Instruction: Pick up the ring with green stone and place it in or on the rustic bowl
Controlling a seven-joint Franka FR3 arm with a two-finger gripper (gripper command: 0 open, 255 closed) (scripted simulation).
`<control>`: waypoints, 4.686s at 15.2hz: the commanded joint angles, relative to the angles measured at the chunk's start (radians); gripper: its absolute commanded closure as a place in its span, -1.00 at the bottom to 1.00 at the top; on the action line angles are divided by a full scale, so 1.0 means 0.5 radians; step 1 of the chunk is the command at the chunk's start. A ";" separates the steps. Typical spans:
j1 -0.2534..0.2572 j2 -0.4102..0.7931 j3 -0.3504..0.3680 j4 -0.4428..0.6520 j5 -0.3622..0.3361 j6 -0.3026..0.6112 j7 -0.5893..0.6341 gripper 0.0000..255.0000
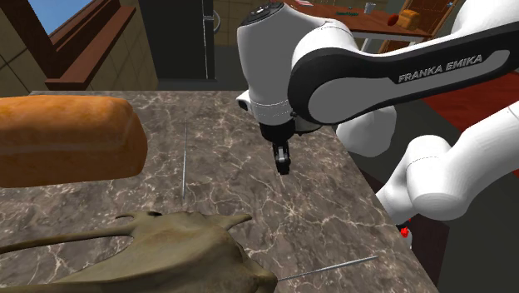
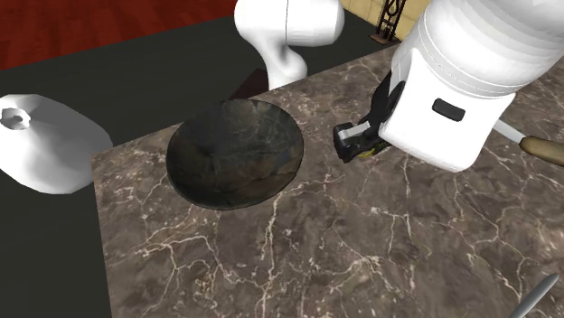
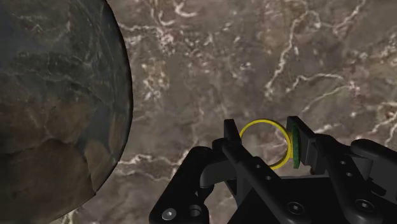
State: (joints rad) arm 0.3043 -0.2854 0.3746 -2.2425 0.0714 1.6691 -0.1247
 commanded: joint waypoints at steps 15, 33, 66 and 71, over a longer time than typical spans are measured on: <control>0.001 -0.028 -0.016 0.138 0.065 -0.191 -0.007 1.00; -0.049 -0.056 -0.110 0.524 0.006 -0.609 -0.106 1.00; -0.294 -0.006 -0.509 0.177 -0.306 -0.195 -0.692 1.00; -0.294 -0.006 -0.509 0.177 -0.306 -0.195 -0.692 -1.00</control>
State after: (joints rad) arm 0.1574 -0.2884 0.1203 -2.1540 -0.0816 1.5717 -0.4707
